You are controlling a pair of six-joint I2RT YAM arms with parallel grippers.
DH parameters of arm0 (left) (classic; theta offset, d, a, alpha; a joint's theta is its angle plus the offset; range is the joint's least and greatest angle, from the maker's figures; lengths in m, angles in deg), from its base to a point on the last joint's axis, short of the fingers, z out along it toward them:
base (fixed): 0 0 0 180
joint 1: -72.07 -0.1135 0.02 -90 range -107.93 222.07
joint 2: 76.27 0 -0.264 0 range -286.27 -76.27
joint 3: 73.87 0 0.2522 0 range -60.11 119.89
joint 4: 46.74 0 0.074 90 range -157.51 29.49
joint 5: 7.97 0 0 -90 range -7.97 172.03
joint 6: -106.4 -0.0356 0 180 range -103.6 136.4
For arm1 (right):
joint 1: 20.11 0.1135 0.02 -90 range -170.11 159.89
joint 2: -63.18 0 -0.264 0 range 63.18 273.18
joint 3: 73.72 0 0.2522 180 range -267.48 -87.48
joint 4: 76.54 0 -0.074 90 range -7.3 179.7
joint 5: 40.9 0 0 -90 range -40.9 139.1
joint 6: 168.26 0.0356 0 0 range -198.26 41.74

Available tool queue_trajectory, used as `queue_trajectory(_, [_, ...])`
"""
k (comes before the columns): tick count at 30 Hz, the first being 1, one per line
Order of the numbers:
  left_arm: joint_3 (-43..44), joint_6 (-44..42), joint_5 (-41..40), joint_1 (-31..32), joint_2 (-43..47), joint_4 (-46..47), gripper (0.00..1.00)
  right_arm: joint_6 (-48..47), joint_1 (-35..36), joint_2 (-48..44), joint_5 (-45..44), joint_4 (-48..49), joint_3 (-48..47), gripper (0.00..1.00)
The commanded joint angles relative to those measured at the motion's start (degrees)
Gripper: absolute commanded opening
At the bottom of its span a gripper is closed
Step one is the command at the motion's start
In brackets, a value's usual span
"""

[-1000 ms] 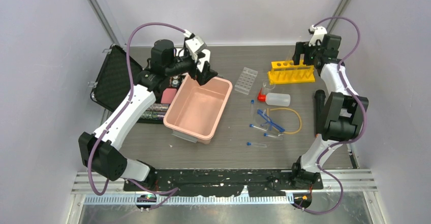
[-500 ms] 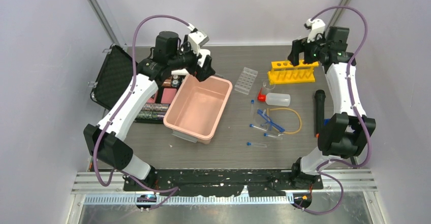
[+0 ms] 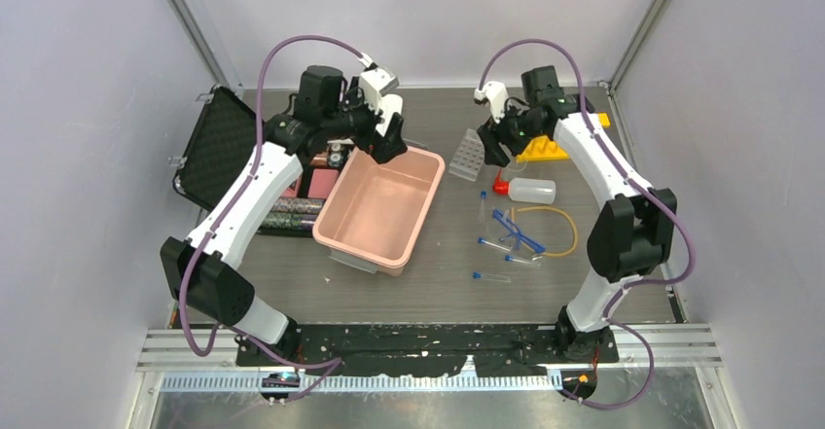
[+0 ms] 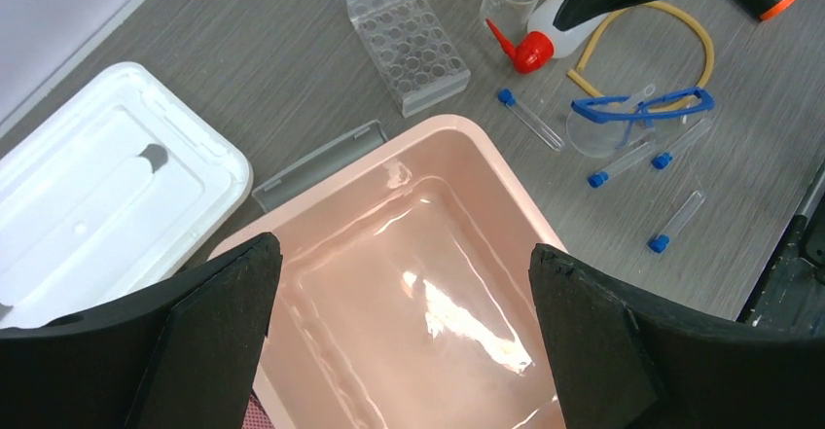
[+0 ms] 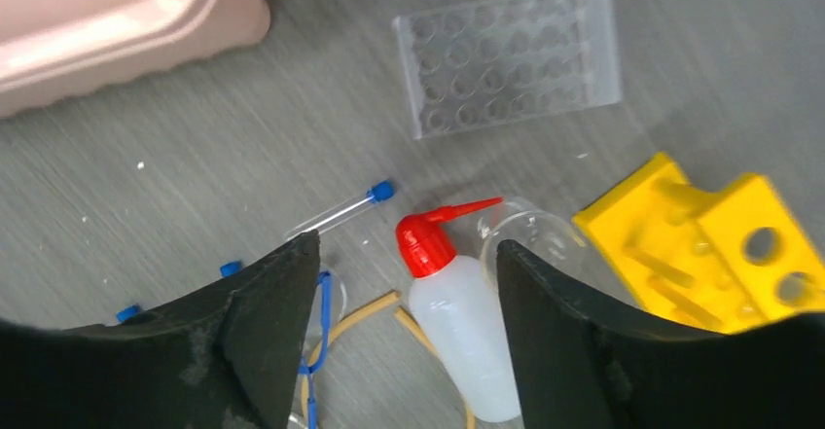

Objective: Organize the chemistry lab equipment

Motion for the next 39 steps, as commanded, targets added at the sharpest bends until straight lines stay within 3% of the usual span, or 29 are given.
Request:
queue_trajectory(1, [-1.8, 1.3, 0.2, -1.1, 2.4, -0.3, 0.99, -0.2, 1.3, 2.1, -2.7, -3.3, -0.3, 0.67])
queue_trajectory(6, [-4.3, 4.6, -0.7, -1.4, 3.2, 2.4, 0.99, 10.7, 4.6, 3.1, -5.9, 2.4, 4.8, 0.47])
queue_trajectory(18, [-5.2, 7.2, -2.5, -1.5, 3.3, 3.7, 0.99, 24.4, 6.7, 9.0, -13.4, 12.6, 13.5, 0.45])
queue_trajectory(31, [-5.1, 9.1, -4.5, -1.5, 2.2, 4.1, 0.99, 28.6, 7.4, 13.8, -14.9, 16.2, 15.9, 0.43])
queue_trajectory(36, [-5.0, 9.1, -4.4, -1.5, 1.9, 4.2, 0.99, 29.6, 8.1, 15.6, -15.5, 15.5, 15.0, 0.37])
queue_trajectory(39, [-4.8, 9.1, -4.4, -1.5, 1.8, 4.1, 0.99, 30.8, 8.3, 17.2, -14.8, 13.9, 13.9, 0.27])
